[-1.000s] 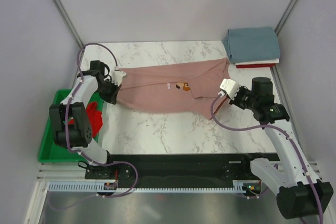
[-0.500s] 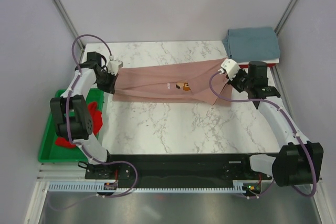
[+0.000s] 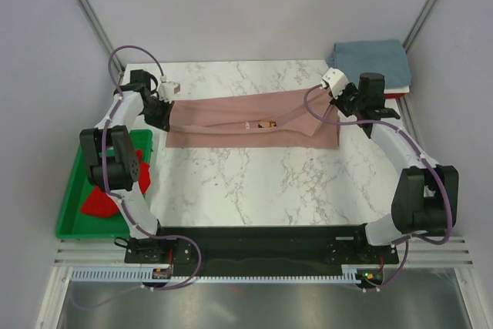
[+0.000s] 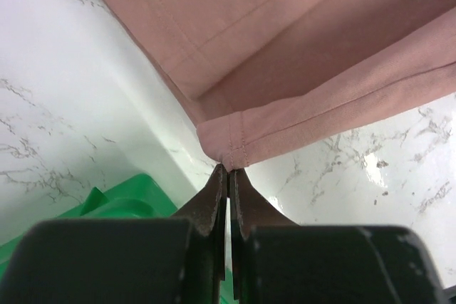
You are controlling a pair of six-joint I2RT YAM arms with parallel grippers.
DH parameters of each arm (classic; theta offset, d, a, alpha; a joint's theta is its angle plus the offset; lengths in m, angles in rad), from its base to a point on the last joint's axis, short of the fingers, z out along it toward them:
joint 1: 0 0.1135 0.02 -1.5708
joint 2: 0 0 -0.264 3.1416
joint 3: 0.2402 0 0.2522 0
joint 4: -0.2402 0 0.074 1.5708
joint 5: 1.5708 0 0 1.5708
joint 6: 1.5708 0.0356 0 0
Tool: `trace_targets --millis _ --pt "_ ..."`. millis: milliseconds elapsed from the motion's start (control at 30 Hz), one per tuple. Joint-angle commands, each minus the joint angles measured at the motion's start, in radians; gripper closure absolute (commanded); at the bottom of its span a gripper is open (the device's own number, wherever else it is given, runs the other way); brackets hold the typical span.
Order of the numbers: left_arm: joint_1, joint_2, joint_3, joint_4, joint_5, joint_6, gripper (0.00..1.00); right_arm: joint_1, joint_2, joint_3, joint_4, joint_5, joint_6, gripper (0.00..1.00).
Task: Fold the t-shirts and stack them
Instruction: Fold the tshirt
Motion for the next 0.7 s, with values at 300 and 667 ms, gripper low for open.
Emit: trace_targets --millis 300,667 --pt "0.024 0.251 0.323 0.018 -0.130 -0.146 0.85 -0.002 0.515 0.542 0.116 0.059 0.094 0.74" --pt "0.007 0.085 0.184 0.027 -0.136 -0.108 0.59 0.002 0.409 0.462 -0.123 -0.166 0.182 0.57"
